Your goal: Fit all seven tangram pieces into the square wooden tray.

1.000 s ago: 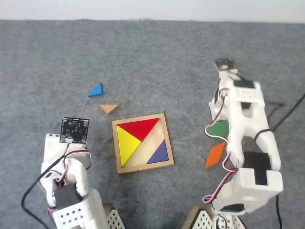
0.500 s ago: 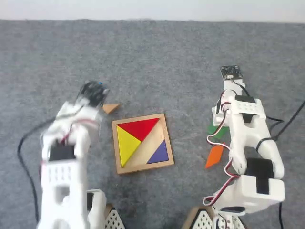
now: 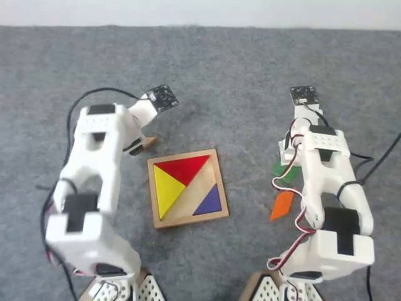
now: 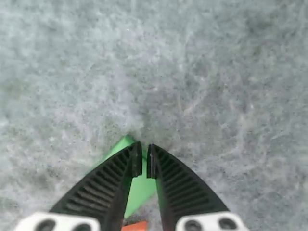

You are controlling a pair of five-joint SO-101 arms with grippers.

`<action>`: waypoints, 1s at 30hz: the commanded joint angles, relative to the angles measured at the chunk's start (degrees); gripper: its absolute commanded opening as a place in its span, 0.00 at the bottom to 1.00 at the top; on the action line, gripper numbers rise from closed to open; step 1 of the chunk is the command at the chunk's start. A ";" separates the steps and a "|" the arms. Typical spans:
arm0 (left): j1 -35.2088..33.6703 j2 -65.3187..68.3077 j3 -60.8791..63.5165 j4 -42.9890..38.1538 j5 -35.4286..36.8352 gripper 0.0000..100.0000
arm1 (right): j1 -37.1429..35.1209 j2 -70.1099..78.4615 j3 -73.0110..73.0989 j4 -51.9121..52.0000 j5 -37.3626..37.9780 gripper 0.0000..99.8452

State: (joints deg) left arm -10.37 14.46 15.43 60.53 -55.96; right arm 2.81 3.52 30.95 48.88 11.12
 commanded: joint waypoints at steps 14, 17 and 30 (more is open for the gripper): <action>0.53 16.44 -19.74 2.99 -1.32 0.18 | 0.40 -3.56 -0.35 -1.36 -0.18 0.03; 1.41 16.88 -19.82 2.90 -1.49 0.17 | 0.40 -3.56 -0.35 -1.36 -0.18 0.03; 1.76 16.97 -20.26 5.80 -4.22 0.07 | 0.40 -3.56 -0.35 -1.36 -0.18 0.03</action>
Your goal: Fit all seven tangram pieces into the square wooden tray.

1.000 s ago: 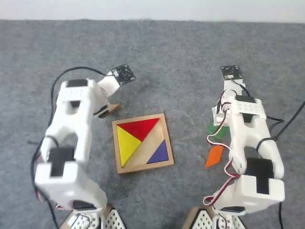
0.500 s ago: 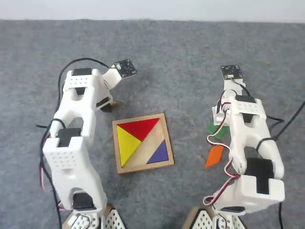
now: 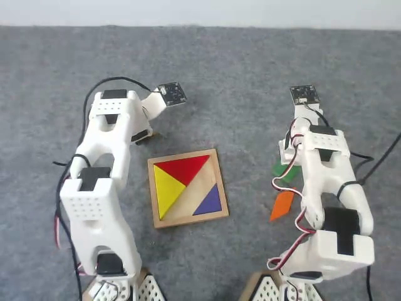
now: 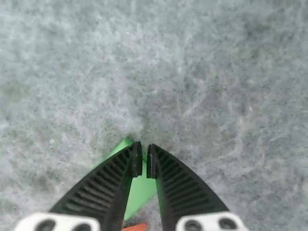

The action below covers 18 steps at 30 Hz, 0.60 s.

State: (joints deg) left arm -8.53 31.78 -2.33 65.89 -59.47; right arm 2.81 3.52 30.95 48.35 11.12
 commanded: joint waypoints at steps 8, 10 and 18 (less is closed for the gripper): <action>0.09 -3.08 -7.43 11.60 -0.26 0.02 | 0.40 -3.56 -0.35 -0.84 -0.18 0.03; -0.09 -4.75 -10.95 17.93 1.23 0.01 | 0.40 -3.56 -0.35 -0.84 -0.18 0.03; 1.76 -11.60 -14.11 34.73 2.55 0.01 | 0.40 -3.56 -0.35 -0.84 -0.18 0.03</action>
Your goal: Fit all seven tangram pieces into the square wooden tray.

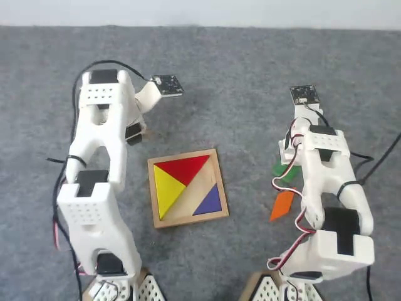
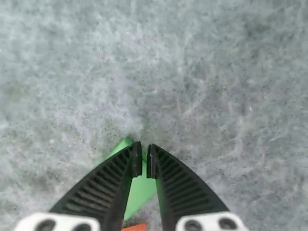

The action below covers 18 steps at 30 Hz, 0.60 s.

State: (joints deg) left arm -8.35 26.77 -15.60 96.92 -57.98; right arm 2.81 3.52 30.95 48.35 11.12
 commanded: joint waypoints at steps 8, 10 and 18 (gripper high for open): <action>11.43 -34.29 30.02 2.73 1.05 0.01 | 0.40 -3.47 -0.26 -0.84 -0.18 0.03; 13.27 -43.78 39.16 -0.26 1.05 0.01 | 0.40 -3.47 -0.26 -0.84 -0.18 0.03; 23.30 -56.26 65.80 -15.12 7.91 0.01 | 0.31 -3.47 -0.18 -0.75 -0.18 0.03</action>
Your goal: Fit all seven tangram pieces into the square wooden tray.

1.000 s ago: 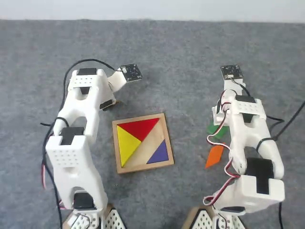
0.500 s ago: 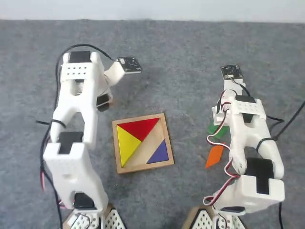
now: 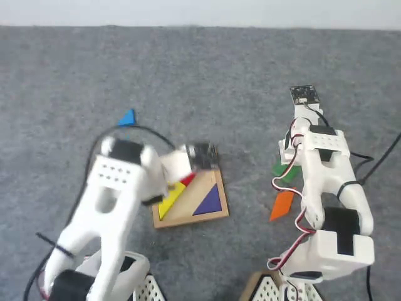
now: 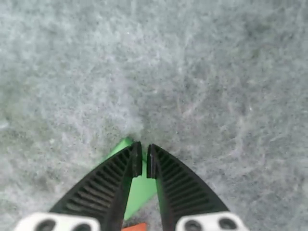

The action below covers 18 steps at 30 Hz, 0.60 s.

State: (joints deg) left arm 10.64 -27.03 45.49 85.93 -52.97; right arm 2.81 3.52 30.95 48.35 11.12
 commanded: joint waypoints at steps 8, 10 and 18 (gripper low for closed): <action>10.55 4.31 9.01 -17.76 12.31 0.01 | 0.31 -3.47 -0.18 -0.75 -0.18 0.03; 10.29 7.21 9.10 -19.08 12.31 0.01 | 0.31 -3.47 -0.18 -0.75 -0.18 0.03; 10.11 16.26 6.90 -20.40 12.66 0.02 | 0.31 -3.47 -0.18 -0.75 -0.18 0.03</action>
State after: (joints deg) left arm 20.75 -13.23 54.02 66.15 -40.92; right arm 2.81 3.52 30.95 48.35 11.12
